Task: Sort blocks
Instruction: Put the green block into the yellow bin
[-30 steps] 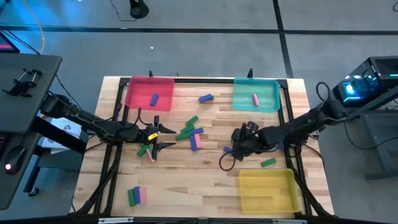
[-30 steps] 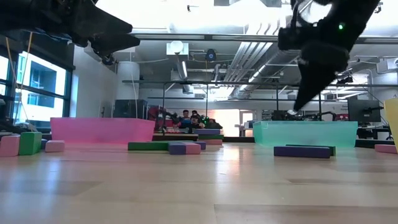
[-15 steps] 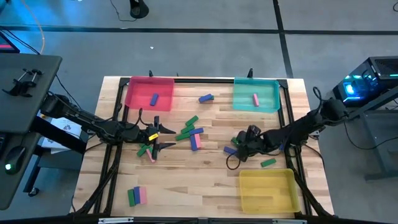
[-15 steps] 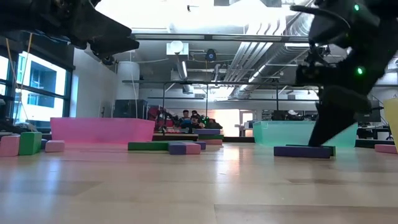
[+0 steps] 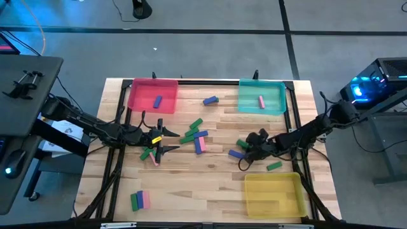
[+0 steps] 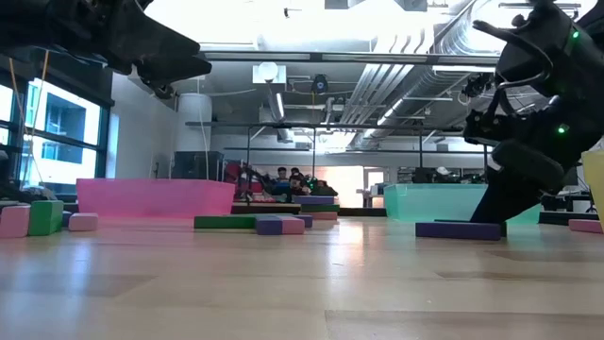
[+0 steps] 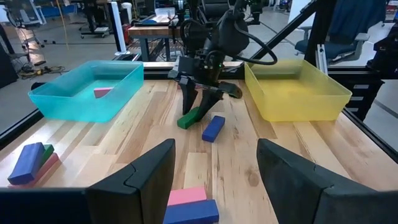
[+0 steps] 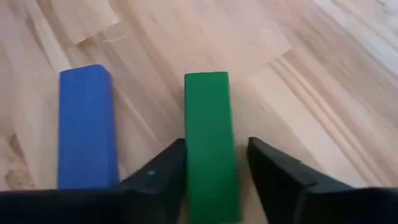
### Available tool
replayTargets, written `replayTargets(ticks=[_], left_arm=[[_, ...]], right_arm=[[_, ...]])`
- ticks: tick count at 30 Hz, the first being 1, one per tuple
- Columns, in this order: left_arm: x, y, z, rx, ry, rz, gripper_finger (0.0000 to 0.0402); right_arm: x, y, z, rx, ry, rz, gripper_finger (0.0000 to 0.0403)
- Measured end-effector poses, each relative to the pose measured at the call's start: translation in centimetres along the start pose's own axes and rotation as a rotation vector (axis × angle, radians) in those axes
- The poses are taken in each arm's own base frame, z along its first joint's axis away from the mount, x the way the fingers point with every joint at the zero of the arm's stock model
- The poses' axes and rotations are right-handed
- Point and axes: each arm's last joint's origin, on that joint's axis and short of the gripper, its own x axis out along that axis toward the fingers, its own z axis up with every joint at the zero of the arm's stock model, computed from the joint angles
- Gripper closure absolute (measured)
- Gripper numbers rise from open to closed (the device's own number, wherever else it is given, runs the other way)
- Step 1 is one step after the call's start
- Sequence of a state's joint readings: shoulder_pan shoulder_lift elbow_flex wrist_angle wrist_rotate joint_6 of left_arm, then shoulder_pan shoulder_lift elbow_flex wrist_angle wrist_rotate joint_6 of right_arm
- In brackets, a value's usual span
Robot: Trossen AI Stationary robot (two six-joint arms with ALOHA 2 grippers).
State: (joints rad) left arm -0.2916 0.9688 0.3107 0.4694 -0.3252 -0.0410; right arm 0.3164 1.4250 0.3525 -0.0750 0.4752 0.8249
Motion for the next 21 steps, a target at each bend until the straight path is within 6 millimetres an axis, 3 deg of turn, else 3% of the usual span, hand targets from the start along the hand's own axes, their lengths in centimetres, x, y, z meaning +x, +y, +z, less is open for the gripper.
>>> replayTargets(ticks=[4, 8, 13, 16, 21], left_arm=[[0.0, 0.0, 0.0, 0.0, 0.001, 0.0, 0.0188], [0.0, 0.0, 0.0, -0.007, 0.0, 0.0, 0.0188], [0.0, 0.0, 0.0, -0.015, -0.001, 0.0, 0.0188], [0.0, 0.0, 0.0, -0.025, -0.003, 0.0, 0.0188], [0.0, 0.0, 0.1, -0.032, -0.007, 0.0, 0.0188]], right_arm=[[-0.3, 0.4, 0.2, 0.003, -0.052, -0.017, 0.033], [-1.6, 1.9, 1.5, -0.03, -0.174, -0.024, 0.0331], [-5.5, 5.5, 4.2, -0.103, -0.36, 0.01, 0.0331], [-8.9, 8.1, 5.5, -0.159, -0.424, 0.054, 0.0331], [-14.4, 11.3, 5.5, -0.232, -0.417, 0.161, 0.0331]])
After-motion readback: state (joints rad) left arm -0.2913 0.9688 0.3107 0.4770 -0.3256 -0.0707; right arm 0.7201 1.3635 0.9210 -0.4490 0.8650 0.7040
